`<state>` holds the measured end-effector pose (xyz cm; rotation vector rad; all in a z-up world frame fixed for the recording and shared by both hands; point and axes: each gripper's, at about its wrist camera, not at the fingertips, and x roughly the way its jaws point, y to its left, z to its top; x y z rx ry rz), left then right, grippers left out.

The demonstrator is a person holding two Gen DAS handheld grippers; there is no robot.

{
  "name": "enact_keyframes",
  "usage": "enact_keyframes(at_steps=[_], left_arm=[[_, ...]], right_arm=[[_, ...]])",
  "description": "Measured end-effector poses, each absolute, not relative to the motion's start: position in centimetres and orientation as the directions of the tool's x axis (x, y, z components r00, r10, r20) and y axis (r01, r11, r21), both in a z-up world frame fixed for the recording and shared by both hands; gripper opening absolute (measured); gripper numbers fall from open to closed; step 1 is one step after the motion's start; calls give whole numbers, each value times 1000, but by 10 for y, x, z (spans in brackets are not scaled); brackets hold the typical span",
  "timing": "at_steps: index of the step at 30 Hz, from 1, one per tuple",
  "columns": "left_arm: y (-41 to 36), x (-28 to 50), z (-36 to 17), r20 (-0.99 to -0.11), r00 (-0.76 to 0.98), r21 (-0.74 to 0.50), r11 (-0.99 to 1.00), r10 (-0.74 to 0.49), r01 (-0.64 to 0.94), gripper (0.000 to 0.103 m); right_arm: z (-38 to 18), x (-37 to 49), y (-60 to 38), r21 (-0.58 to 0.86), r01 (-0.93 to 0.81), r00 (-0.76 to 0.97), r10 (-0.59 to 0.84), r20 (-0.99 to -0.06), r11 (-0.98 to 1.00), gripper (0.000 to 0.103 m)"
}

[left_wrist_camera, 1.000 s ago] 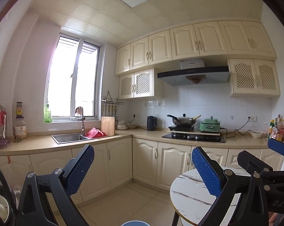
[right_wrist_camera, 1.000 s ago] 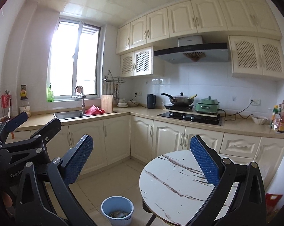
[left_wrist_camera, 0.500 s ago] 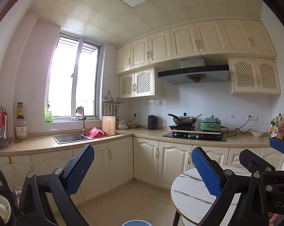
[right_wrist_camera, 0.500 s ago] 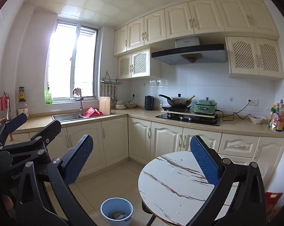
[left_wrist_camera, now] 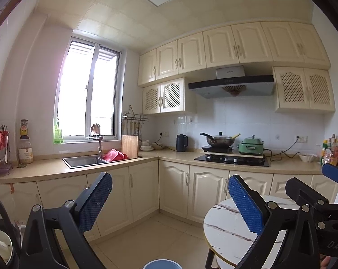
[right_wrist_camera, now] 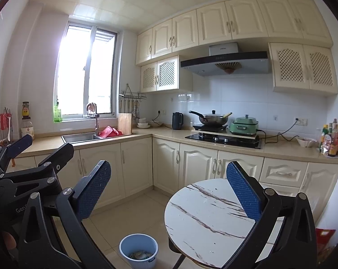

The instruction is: Collect trash

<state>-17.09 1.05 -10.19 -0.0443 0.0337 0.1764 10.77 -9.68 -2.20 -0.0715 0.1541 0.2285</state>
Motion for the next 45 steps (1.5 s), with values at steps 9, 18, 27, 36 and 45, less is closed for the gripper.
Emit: enact_keyframes(at_steps=[9,18,27,36,45], left_arm=[[20,-165,-87,-45,984,-39,984,172,-173,102],[30,-157,-74,-51,985,-32,985,168,-170,102],[37,-153,-68,-57,985,-30,986,165,-167,102],[46,-146,-61,-70,985,-24,987,159,-161,102],[55,-141,-55,-73,986,-23,988,150,-152,102]], right_arm=[[-23,109,-98,-51,-232,961,220,-167,971,103],[-27,111,-101,-45,-233,959,222,-177,971,103],[-29,114,-101,-43,-234,957,222,-189,971,103],[-31,118,-100,-42,-231,954,218,-206,972,103],[-34,118,-101,-40,-228,953,214,-212,973,103]])
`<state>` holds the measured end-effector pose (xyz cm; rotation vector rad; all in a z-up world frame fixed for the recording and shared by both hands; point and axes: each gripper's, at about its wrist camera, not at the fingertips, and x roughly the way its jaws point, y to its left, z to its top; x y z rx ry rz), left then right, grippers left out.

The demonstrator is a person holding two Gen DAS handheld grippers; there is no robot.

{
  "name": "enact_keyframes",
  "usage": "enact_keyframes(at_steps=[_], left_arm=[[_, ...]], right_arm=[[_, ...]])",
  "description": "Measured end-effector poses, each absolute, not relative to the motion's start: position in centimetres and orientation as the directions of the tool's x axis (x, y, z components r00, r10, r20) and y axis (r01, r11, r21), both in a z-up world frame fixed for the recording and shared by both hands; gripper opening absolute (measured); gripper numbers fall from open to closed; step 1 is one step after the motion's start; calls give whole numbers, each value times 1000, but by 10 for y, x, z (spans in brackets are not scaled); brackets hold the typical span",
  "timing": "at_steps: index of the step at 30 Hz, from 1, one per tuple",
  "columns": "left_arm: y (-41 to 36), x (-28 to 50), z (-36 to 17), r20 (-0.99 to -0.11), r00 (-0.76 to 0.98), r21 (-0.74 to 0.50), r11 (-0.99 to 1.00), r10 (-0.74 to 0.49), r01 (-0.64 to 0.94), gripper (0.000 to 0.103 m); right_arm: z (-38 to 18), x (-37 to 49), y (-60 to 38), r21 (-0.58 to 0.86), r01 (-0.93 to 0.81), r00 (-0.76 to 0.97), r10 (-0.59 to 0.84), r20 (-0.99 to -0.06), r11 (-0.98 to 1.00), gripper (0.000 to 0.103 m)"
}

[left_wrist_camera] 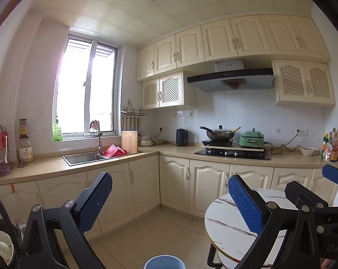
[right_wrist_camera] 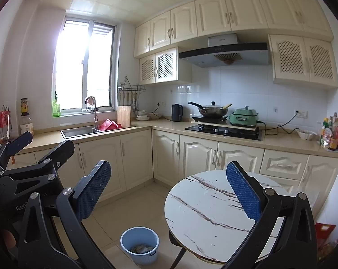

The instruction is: Collect trash

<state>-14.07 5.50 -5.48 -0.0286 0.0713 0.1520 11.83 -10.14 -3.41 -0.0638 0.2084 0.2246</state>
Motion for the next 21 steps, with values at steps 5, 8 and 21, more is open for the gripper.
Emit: enact_keyframes(at_steps=[5,8,21], left_arm=[[59,-138,-50,-77,986,-19,988,148,-150,102],[60,-136,-48,-77,986,-16,988,150,-152,102],[70,-135,-44,-81,987,-14,990,142,-143,102]], right_arm=[[-35,119,-101,-38,-227,953,214,-216,973,103],[-36,119,-101,-36,-227,952,214,-218,973,103],[-35,120,-102,-34,-226,951,213,-226,974,103]])
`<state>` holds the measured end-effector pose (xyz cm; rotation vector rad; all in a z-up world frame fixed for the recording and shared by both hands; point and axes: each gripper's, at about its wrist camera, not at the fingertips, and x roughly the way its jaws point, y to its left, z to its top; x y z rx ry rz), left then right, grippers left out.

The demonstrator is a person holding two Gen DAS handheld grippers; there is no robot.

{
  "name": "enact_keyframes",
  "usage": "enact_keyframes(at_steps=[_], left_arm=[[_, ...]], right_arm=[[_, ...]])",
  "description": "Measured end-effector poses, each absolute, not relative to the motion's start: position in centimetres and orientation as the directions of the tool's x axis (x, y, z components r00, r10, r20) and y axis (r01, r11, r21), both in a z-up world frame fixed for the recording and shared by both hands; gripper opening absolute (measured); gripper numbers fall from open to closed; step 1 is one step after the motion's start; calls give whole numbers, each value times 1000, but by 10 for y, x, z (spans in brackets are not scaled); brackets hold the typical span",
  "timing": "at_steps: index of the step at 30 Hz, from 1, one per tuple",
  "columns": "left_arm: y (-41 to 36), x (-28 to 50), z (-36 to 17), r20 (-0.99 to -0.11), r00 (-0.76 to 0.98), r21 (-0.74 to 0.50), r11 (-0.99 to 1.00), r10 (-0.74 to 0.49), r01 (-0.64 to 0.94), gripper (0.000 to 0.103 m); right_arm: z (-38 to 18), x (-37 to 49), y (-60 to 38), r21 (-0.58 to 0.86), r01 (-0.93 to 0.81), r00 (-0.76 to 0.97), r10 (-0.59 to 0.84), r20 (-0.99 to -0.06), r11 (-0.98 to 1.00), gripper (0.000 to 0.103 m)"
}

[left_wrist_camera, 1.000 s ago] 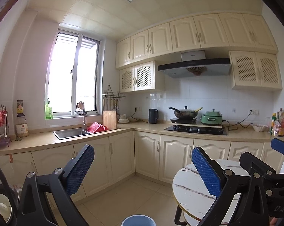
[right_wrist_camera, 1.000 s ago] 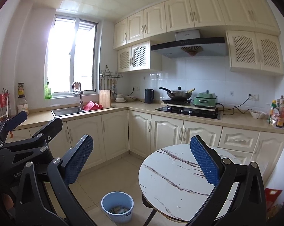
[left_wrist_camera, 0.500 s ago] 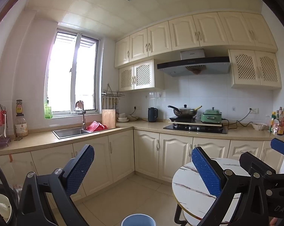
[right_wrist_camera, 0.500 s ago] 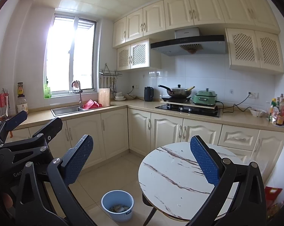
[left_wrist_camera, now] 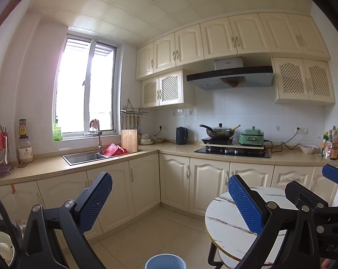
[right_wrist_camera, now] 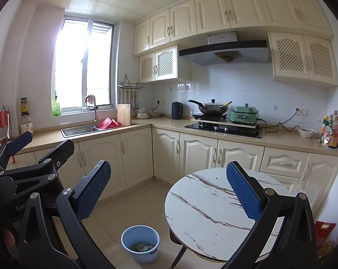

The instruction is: Collect trash

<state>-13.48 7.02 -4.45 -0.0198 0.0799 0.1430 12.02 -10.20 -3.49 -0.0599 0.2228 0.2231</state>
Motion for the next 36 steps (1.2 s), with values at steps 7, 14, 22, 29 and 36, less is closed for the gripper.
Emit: enact_keyframes(at_steps=[7,14,22,29,36], left_arm=[[81,-135,-42,-81,987,-12,990,138,-140,102],[82,-136,-42,-81,987,-12,990,137,-138,102],[86,-135,-41,-83,987,-11,991,135,-136,102],[87,-135,-41,-85,987,-11,991,136,-137,102],[90,-132,-41,-87,987,-8,991,132,-133,102]], right_arm=[[-36,121,-104,-36,-227,950,213,-227,973,103],[-36,120,-105,-36,-226,950,212,-227,973,103],[-37,120,-105,-36,-225,951,211,-228,974,103],[-37,120,-106,-36,-225,951,211,-228,974,103],[-37,121,-106,-36,-223,951,209,-230,974,103]])
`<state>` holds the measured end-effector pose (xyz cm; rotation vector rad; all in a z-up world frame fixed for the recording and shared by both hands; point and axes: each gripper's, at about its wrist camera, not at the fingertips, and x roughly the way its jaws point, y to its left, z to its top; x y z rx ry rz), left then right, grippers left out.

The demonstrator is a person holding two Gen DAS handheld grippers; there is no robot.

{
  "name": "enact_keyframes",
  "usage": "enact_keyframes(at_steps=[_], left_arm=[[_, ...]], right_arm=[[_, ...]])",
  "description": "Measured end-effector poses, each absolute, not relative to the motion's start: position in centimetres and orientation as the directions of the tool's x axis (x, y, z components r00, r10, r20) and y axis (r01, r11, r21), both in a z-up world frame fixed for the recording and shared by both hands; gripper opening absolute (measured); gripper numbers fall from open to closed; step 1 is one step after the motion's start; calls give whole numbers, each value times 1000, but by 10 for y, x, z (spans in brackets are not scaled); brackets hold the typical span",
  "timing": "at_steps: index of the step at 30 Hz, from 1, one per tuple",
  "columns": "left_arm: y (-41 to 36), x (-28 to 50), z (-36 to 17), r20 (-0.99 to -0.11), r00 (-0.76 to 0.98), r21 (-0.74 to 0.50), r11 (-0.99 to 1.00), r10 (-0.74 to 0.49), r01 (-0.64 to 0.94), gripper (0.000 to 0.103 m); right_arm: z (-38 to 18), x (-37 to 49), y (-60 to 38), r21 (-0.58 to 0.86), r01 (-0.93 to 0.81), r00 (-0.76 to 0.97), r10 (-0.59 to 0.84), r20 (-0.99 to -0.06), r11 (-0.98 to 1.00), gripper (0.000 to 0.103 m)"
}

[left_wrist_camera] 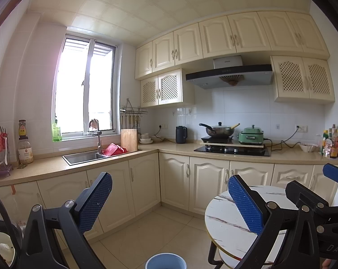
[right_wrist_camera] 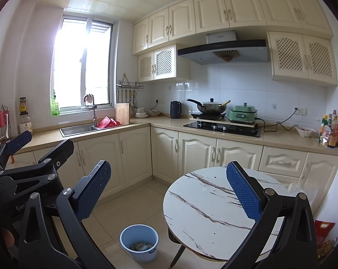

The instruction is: Collect trash

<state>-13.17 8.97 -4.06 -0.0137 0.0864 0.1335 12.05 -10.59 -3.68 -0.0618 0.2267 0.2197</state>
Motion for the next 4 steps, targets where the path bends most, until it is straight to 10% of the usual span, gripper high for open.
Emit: enact_keyframes(at_steps=[4], left_arm=[[92,-130,-41,-90,988,-9,991,129,-130,102]], right_arm=[[-39,119,-104,-33,-220,950,206,-233,975,103]])
